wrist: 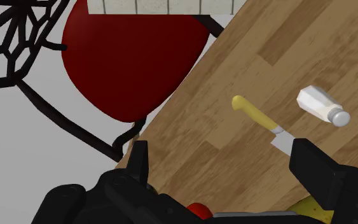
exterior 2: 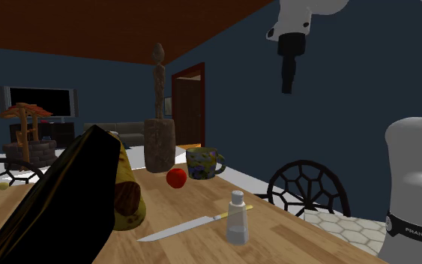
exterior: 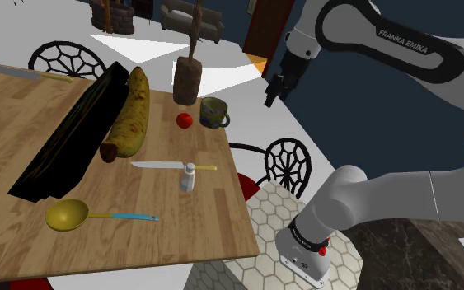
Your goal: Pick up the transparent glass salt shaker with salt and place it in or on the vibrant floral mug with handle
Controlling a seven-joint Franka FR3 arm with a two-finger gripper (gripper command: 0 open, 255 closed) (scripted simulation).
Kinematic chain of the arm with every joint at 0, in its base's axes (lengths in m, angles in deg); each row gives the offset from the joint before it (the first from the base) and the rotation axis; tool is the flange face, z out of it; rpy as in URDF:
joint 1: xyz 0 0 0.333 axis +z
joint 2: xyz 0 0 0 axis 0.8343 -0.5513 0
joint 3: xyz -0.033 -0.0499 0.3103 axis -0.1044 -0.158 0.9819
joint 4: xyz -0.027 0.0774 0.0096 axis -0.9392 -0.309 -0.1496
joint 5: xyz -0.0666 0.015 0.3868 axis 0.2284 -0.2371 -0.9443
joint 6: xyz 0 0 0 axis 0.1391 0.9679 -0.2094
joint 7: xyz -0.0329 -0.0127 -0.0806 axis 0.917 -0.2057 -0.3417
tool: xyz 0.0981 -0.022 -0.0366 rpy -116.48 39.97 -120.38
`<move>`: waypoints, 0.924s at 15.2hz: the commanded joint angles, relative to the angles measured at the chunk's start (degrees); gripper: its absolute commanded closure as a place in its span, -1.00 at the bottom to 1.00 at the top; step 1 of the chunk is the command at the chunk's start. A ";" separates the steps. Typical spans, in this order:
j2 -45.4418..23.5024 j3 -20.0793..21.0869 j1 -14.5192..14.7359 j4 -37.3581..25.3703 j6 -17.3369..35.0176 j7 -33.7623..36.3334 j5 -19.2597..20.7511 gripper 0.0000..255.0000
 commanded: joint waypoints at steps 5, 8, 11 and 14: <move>-1.72 4.29 1.01 3.59 4.63 5.49 -2.21 -1.00; -3.92 7.56 1.79 5.51 8.28 9.59 -3.77 -1.00; -6.91 10.83 2.53 6.75 12.05 13.69 -5.11 -1.00; -10.67 14.14 3.10 7.28 15.88 17.83 -6.14 -1.00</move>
